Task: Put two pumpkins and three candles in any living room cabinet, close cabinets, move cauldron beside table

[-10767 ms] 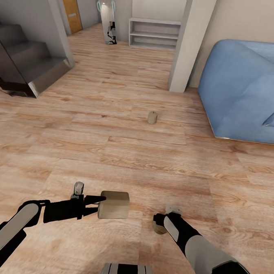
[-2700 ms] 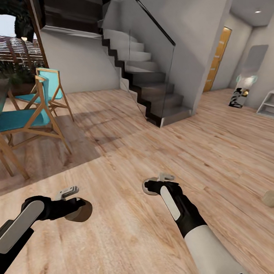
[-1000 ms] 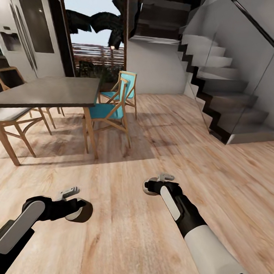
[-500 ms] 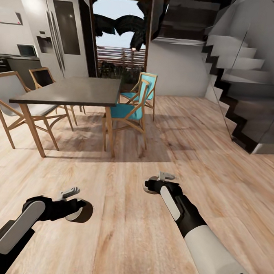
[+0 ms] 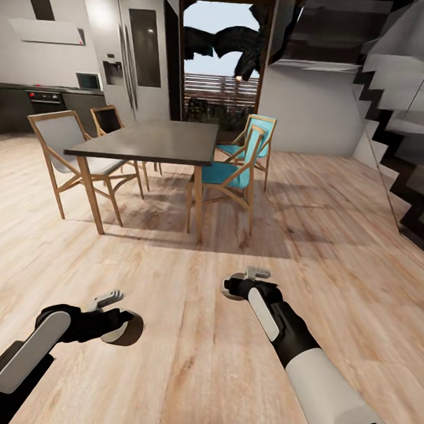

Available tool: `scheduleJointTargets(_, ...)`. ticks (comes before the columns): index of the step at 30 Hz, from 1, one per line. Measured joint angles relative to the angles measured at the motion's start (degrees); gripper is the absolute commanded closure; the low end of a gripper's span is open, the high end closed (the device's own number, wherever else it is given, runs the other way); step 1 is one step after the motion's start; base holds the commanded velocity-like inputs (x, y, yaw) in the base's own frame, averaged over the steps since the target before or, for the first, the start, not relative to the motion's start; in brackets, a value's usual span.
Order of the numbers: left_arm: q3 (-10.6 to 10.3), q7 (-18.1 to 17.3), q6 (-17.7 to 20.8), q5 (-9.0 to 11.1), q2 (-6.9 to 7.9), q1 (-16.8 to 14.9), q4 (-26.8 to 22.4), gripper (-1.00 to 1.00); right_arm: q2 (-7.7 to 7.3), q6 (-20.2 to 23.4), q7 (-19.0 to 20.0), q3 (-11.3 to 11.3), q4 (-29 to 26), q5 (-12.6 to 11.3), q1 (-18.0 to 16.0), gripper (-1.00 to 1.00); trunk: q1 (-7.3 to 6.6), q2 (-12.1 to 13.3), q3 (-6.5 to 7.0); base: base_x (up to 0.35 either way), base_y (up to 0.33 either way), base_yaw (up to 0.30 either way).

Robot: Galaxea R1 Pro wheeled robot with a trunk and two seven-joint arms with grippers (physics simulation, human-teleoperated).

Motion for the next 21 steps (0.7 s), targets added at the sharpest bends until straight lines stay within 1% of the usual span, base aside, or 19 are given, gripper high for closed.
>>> scheduleJointTargets(21,0.0,-0.1,0.0,0.08,0.0,0.02,-0.03,1.0,0.01,0.0,0.02,0.0,0.0,-0.25,-0.04,1.0,0.0,0.0,0.0,0.0,0.0,0.292)
